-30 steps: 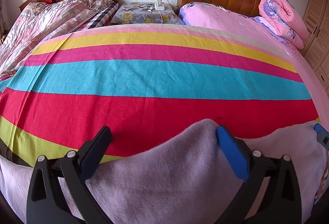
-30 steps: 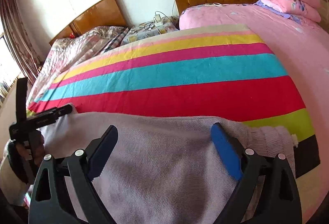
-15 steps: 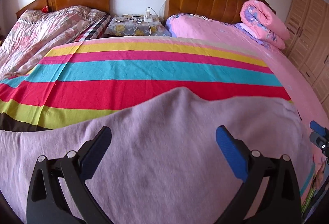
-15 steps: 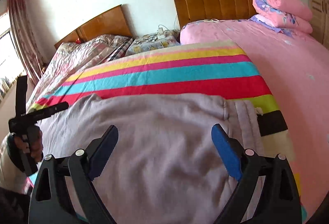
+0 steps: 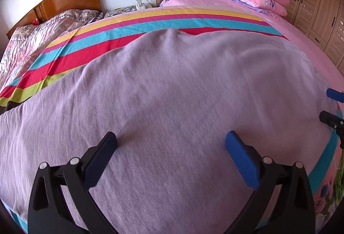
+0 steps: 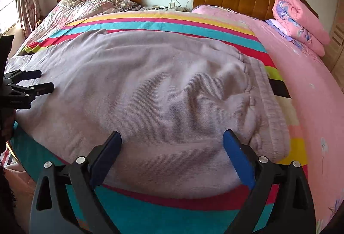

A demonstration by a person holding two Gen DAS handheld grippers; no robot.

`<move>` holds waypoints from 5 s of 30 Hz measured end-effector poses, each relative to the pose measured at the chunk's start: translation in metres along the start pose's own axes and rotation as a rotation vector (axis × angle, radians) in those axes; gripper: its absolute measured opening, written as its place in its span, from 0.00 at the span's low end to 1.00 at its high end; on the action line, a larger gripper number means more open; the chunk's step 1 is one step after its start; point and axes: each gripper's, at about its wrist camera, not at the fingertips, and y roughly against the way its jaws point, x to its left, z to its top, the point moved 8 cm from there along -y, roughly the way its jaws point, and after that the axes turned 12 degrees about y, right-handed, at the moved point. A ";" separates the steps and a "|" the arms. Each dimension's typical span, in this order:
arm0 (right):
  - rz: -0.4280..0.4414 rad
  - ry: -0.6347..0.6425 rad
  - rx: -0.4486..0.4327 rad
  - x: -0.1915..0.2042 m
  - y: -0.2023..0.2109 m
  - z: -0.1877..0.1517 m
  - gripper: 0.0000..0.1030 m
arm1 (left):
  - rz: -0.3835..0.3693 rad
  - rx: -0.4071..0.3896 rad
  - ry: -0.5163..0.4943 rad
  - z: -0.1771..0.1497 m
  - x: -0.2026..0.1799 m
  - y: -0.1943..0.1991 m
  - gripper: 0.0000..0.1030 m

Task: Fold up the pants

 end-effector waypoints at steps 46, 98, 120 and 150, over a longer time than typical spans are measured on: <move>0.215 0.196 -0.065 0.185 -0.002 0.049 0.90 | 0.067 -0.120 0.141 -0.078 0.126 0.081 0.99; 0.210 0.035 -0.374 0.159 0.084 0.135 0.94 | -0.046 -0.603 0.376 0.088 0.211 0.231 0.18; 0.667 -0.241 -0.048 0.187 -0.001 0.082 0.80 | 0.012 -0.268 0.249 -0.044 0.213 0.135 0.84; 0.568 -0.267 -0.007 0.187 -0.010 0.069 0.14 | 0.123 -0.228 0.308 -0.055 0.245 0.123 0.92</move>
